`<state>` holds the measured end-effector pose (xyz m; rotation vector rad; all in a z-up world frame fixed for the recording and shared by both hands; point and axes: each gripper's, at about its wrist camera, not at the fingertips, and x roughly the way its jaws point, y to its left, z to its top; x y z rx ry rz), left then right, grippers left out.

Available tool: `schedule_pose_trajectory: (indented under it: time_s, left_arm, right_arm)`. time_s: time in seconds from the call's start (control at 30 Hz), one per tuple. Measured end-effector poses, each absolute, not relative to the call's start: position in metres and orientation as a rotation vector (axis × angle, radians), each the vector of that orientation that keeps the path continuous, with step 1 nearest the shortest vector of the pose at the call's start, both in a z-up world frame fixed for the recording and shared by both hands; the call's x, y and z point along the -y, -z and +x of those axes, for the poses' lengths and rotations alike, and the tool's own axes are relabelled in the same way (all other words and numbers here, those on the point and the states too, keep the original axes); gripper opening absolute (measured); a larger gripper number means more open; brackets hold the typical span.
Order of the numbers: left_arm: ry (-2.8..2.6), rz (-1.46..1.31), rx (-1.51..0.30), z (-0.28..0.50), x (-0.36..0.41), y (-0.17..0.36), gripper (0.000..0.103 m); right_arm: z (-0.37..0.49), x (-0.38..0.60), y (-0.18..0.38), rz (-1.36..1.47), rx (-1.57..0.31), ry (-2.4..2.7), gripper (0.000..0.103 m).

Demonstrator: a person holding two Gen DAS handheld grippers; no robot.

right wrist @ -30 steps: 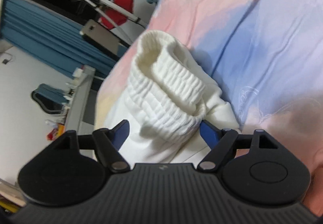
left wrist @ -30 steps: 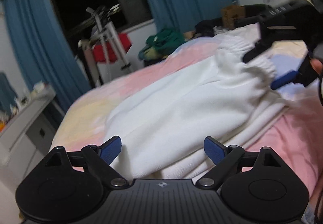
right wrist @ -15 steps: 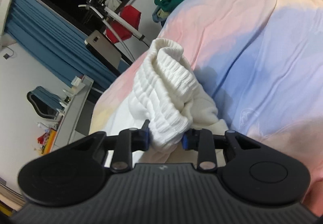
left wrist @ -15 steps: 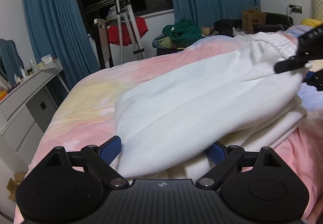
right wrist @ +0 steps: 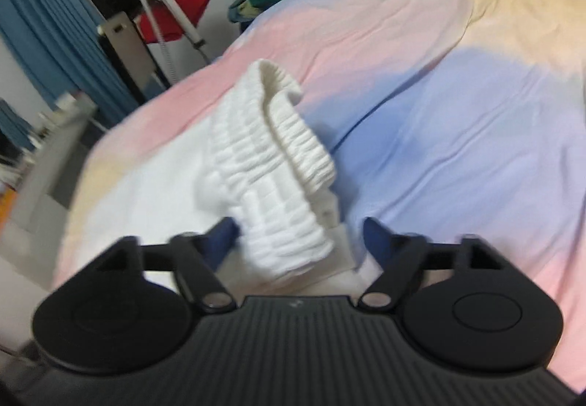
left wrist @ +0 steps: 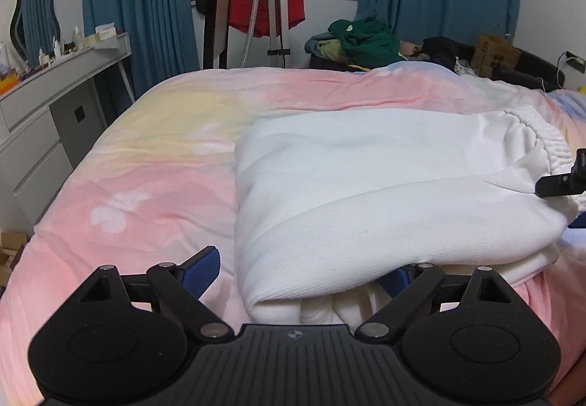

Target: Fold clothes

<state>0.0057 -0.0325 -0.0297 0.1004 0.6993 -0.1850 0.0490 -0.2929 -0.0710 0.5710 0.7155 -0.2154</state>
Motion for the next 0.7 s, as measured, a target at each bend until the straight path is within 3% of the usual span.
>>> schedule_pose_trajectory:
  time_s: [0.37, 0.63, 0.7]
  left_arm:
    - [0.245, -0.046, -0.746, 0.010, 0.022, 0.021, 0.091]
    - [0.349, -0.297, -0.763, 0.012, -0.018, -0.003, 0.098]
    - [0.350, -0.369, -0.760, 0.018, -0.029, -0.008, 0.100]
  right_arm:
    - [0.088, 0.327, 0.122, 0.972, -0.805, 0.052, 0.093]
    - [0.070, 0.323, 0.103, 1.075, -0.640, -0.126, 0.093]
    - [0.073, 0.320, 0.103, 1.049, -0.675, -0.097, 0.093]
